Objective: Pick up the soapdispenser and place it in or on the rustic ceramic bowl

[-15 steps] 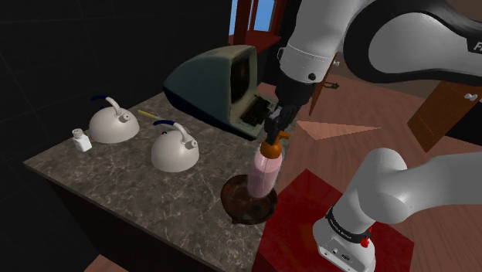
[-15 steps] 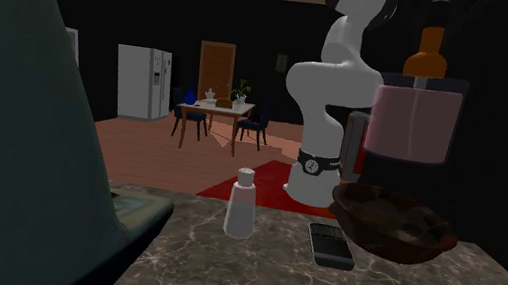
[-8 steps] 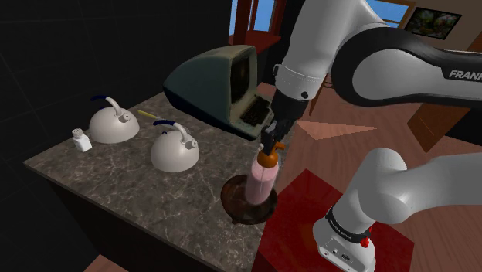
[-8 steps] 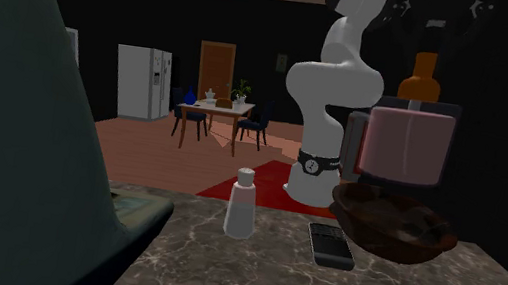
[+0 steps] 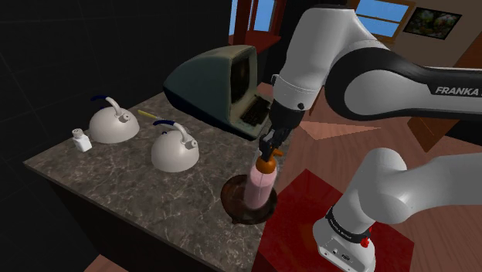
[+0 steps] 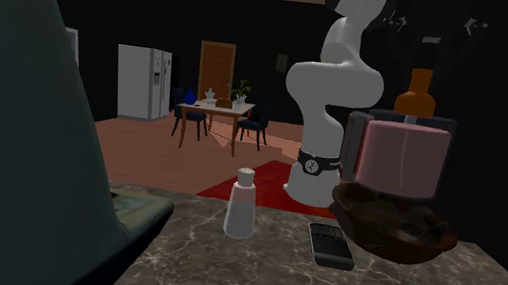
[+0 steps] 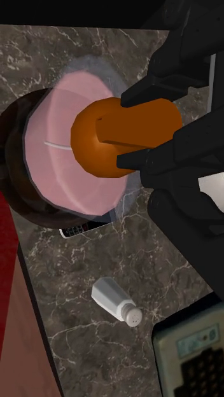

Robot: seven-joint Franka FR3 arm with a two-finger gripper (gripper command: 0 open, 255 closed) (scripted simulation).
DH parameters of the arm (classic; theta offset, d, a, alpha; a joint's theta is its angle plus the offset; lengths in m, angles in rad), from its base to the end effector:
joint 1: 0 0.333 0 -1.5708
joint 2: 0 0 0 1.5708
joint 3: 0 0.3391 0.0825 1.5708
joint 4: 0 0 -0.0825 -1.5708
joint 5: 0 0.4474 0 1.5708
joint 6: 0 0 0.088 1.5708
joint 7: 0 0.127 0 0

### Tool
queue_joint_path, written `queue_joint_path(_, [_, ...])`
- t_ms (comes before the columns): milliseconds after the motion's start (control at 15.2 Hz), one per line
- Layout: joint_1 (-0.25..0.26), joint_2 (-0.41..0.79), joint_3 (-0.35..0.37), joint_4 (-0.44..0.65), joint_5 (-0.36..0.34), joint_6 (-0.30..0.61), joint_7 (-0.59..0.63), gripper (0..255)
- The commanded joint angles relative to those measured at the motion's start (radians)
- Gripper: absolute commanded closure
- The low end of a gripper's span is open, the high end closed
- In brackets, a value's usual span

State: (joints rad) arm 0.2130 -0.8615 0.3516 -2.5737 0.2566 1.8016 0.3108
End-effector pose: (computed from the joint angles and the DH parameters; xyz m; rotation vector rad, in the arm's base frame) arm 0.2902 0.2184 0.4958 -3.1249 -0.1461 -0.1003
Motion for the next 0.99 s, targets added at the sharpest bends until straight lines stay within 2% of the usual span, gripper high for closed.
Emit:
queue_joint_path(0, [0.000, 0.000, 0.000, -0.001, 0.000, 0.001, 0.000, 255])
queue_joint_path(132, [0.000, 0.000, 0.000, -0.001, 0.000, 0.001, 0.000, 255])
queue_joint_path(198, [0.000, 0.000, 0.000, -0.001, 0.000, 0.001, 0.000, 0])
queue_joint_path(528, [0.000, 0.000, 0.000, -0.001, 0.000, 0.001, 0.000, 0])
queue_joint_path(792, [-0.010, 0.003, -0.027, 0.126, -0.025, -0.123, 0.006, 0])
queue_joint_path(924, [-0.010, 0.003, -0.027, 0.126, -0.025, -0.123, 0.006, 0])
